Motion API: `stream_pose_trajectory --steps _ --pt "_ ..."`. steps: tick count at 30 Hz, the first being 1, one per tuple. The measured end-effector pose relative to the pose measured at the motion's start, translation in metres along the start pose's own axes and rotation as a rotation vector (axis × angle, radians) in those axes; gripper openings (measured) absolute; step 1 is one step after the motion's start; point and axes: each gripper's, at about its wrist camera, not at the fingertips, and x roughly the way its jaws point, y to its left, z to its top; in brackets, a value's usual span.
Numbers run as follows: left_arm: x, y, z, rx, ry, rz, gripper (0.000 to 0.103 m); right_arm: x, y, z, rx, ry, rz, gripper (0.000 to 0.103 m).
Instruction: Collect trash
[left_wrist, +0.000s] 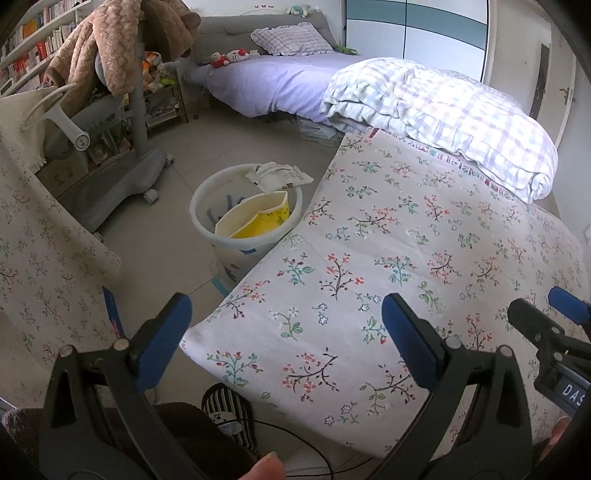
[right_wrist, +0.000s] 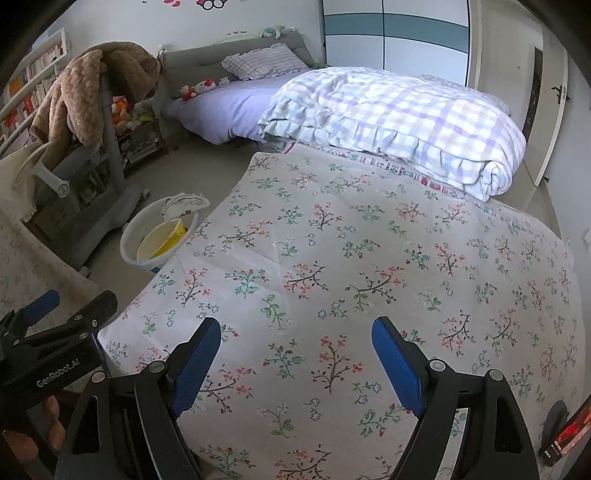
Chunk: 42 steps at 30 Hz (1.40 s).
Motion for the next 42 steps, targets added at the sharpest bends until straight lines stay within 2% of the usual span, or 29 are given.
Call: stream_pose_trajectory --steps 42 --pt "-0.0023 0.003 0.0005 -0.01 -0.003 -0.013 0.102 0.005 0.0016 -0.0016 0.002 0.018 0.011 0.085"
